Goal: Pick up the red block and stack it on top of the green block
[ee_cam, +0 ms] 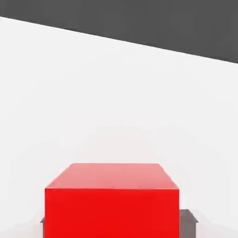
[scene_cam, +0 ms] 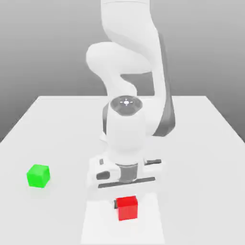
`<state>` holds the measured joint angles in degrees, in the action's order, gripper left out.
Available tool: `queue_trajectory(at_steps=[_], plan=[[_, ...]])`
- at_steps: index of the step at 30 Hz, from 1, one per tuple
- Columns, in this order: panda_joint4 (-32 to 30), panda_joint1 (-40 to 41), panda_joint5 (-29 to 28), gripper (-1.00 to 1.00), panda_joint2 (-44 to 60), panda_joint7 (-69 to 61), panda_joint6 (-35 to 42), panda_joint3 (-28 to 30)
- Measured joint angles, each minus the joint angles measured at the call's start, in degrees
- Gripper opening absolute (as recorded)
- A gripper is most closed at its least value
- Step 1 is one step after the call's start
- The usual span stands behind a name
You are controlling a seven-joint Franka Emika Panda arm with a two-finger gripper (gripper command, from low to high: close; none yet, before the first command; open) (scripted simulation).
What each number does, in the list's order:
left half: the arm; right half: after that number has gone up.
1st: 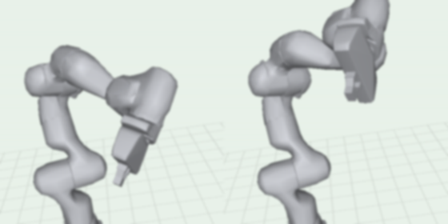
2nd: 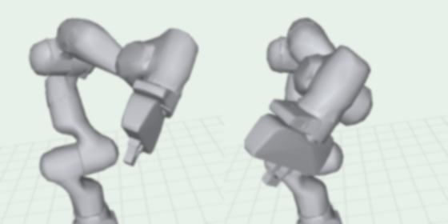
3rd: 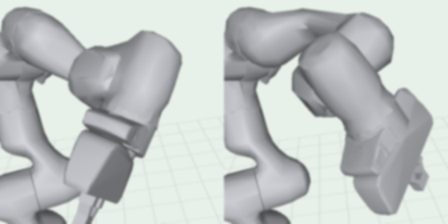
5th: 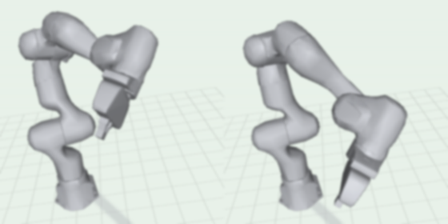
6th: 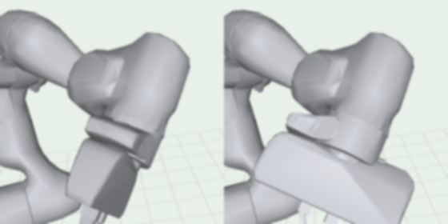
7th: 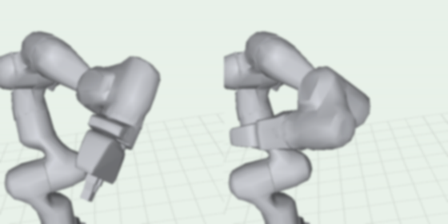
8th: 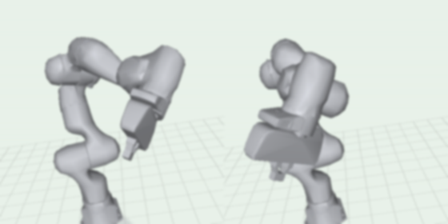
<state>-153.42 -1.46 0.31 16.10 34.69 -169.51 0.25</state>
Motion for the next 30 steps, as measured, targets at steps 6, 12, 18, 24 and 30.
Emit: queue_trajectory(at_steps=[6, 12, 18, 24, 30], plan=[[-1.41, 0.08, -0.21, -1.0, -9.62, 0.15, 8.21, -0.04], [-3.57, 13.14, -2.29, -1.0, -16.6, 5.33, 12.96, 5.58], [-5.85, 25.87, -4.2, -1.0, -21.7, 11.74, 15.64, 12.02], [-6.64, 29.84, -0.94, -1.0, -17.47, 11.84, 10.76, 16.25], [-6.4, 30.71, 4.44, 1.0, -11.37, 8.05, 5.16, 14.27]])
